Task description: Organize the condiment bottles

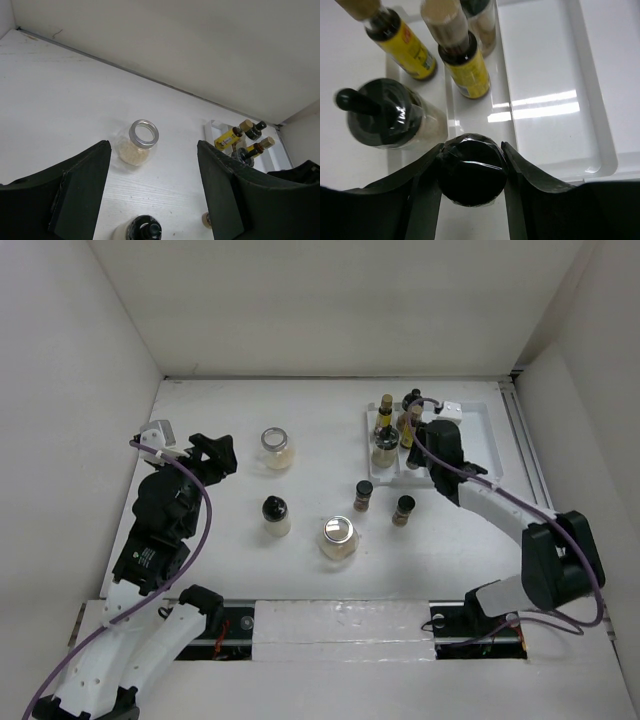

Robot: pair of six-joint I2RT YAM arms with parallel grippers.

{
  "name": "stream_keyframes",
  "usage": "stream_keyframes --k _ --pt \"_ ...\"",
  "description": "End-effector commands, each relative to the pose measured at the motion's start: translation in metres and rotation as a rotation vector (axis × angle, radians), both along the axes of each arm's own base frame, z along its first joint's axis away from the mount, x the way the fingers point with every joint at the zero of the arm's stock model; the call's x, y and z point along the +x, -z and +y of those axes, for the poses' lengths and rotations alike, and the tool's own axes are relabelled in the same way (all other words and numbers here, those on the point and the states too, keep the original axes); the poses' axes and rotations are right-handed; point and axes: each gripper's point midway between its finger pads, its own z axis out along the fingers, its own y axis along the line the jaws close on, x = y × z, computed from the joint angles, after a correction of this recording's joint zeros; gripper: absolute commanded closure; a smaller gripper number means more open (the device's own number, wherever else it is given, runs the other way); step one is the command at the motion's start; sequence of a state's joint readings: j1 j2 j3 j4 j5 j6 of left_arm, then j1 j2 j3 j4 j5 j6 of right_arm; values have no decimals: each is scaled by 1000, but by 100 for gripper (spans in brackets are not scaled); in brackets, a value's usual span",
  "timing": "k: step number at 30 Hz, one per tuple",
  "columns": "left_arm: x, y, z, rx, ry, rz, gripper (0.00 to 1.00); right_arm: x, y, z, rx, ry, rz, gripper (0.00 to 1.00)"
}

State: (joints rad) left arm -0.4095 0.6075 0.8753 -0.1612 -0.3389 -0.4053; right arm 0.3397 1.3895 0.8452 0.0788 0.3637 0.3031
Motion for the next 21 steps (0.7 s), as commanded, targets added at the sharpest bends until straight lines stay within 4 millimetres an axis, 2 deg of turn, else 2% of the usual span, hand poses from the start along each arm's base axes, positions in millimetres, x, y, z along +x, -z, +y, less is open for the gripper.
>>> stream_keyframes --k 1,7,9,10,11,14,15,17,18,19,21 --pt "2 -4 -2 -1 8 -25 35 30 -28 3 19 34 -100 72" --pt "3 -7 -2 -5 8 -33 35 33 11 1 -29 89 -22 72" --pt "3 -7 -2 -5 8 -33 35 32 21 -1 -37 104 3 69" --pt "3 -7 -2 -5 8 -33 35 31 21 5 -37 91 3 66" --pt "3 -7 -2 -5 8 -33 35 31 25 2 -47 103 10 54" --pt "3 -7 -2 -5 8 -33 34 28 27 5 -57 93 31 38" --pt "3 -7 -2 -5 8 -33 32 27 21 5 -52 93 21 30" --pt "3 -7 -2 -5 8 -33 32 26 5 3 -53 97 -7 24" --pt "3 -7 -2 -5 8 -33 32 25 -15 2 -45 94 -45 19" --pt "3 -7 -2 -5 8 -33 32 23 -24 -1 -43 103 -59 16" --pt "3 -7 -1 4 8 -34 32 17 -48 8 -41 77 -108 11"
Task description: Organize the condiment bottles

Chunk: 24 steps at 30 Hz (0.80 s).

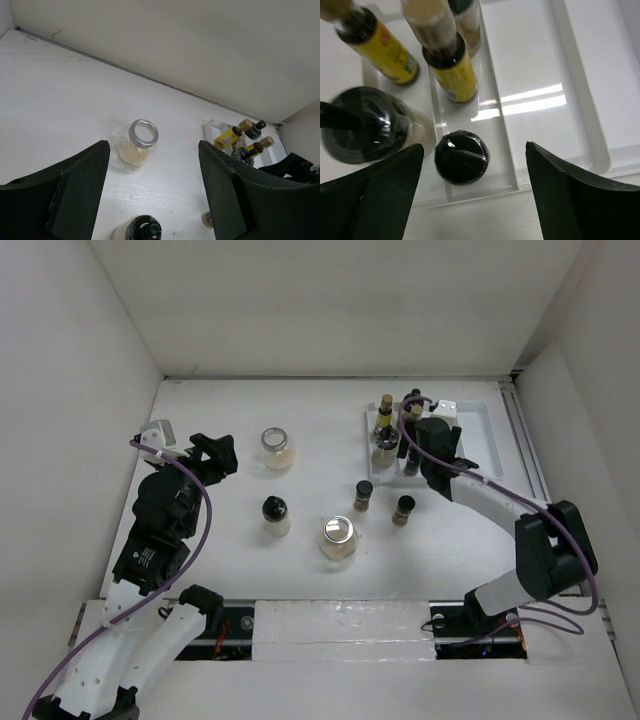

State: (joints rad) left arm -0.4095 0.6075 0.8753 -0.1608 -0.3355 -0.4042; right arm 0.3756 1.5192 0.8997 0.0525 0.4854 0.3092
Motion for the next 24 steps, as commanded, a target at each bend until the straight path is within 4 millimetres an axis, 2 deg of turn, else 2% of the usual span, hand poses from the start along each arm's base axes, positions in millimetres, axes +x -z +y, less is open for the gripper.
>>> stream_keyframes --k 1,3,5,6,7,8,10,11,13,15,17,18,20,21,24 --pt "3 -6 -1 3 4 -33 32 2 -95 14 38 -26 -220 10" --pt "2 -11 -1 0 4 -42 32 -6 -116 44 50 -116 -269 10" --pt "2 -11 -1 0 4 -42 32 -14 -130 75 44 -232 -303 22" --pt "2 -11 -1 0 4 -42 32 -24 -133 109 73 -356 -314 34" --pt "2 -11 -1 0 4 -42 32 -24 -147 131 101 -424 -354 53" --pt "2 -11 -1 0 4 -42 32 -22 -137 154 92 -500 -330 74" --pt "0 -13 2 -4 -5 -50 32 -32 -131 207 124 -678 -302 76" --pt "0 -13 2 -4 -5 -50 32 -23 -127 232 126 -720 -275 60" --pt "1 -13 5 -13 -23 -50 32 -28 -119 270 122 -825 -252 32" --pt "-2 -13 6 -12 -23 -48 32 -14 -106 300 107 -852 -233 10" --pt "-4 -15 7 -17 -23 -58 32 -11 -88 321 100 -930 -173 4" --pt "-3 -12 6 -16 -23 -57 32 1 -83 338 96 -954 -162 1" --pt "-3 -10 5 -12 -14 -49 32 1 -67 356 89 -1010 -110 1" --pt "-3 -10 5 -12 -14 -48 32 12 -60 367 79 -1014 -107 1" --pt "-3 -12 5 -16 -14 -57 32 23 -46 378 56 -1020 -71 1"
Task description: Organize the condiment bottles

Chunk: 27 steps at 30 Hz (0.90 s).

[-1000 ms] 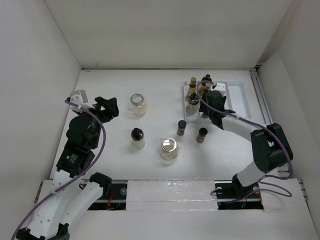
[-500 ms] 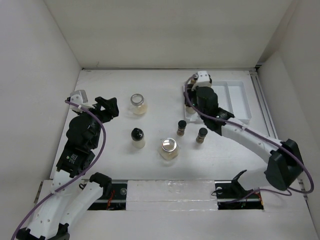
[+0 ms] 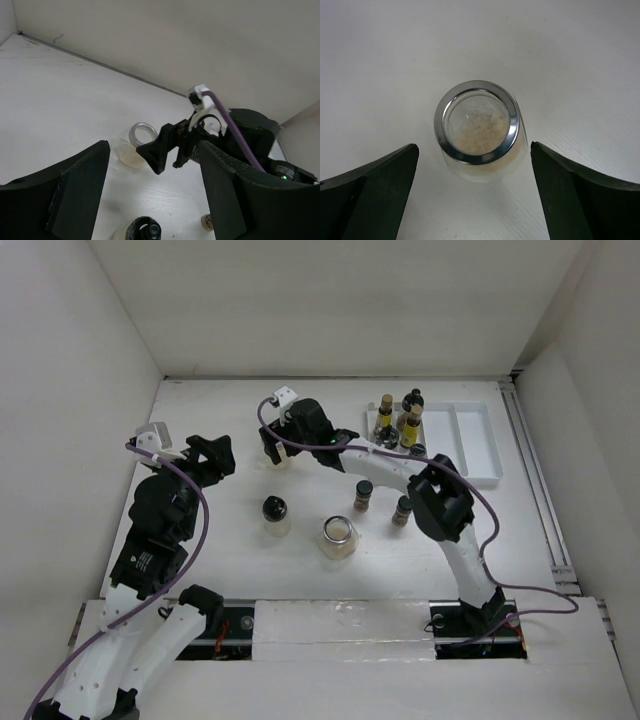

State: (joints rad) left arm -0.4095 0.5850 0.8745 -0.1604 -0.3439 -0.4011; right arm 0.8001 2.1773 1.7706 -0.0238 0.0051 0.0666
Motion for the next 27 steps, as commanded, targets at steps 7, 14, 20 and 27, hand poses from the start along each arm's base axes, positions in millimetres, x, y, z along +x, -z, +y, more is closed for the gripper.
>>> stream_keyframes --k 7,14,20,27 --pt "1 -12 0 -14 3 -46 32 26 11 40 -41 -62 -12 1" --pt "-2 -14 1 -18 3 -55 32 25 12 46 -13 -21 -47 54" --pt "1 -12 0 -14 3 -46 32 -4 -138 22 203 -7 -212 61" --pt "0 -10 -2 -11 14 -38 32 -12 -278 -106 377 186 -416 62"
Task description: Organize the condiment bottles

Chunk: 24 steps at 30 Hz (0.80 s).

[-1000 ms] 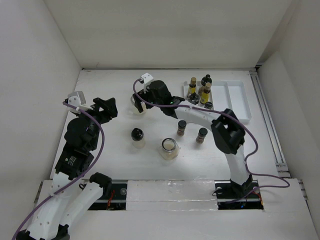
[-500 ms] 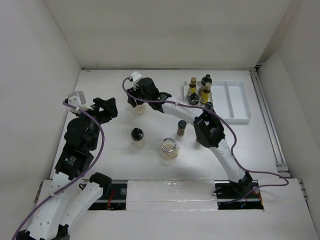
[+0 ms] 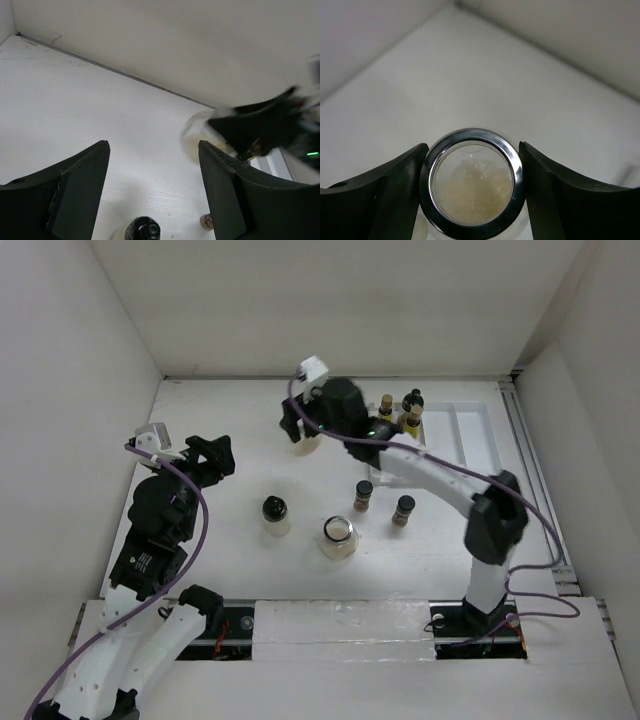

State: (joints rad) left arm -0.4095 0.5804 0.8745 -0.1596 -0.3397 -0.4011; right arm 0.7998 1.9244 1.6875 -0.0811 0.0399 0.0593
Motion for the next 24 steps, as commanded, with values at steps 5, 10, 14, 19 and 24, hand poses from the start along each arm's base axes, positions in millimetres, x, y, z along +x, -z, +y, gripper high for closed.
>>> stream_keyframes --k 5,10,14,19,24 --pt "1 -11 -3 -13 19 -45 32 54 -165 -222 314 472 -304 64" --pt "3 -7 -4 -6 19 -28 32 79 -141 -328 344 700 -294 65" --pt "3 -9 -4 -10 19 -37 32 101 -103 -384 304 858 -258 65" --pt "5 -7 -5 -6 19 -27 32 128 -62 -415 268 932 -220 65" --pt "5 -5 -3 -3 10 -19 32 151 -3 -430 242 996 -129 65"
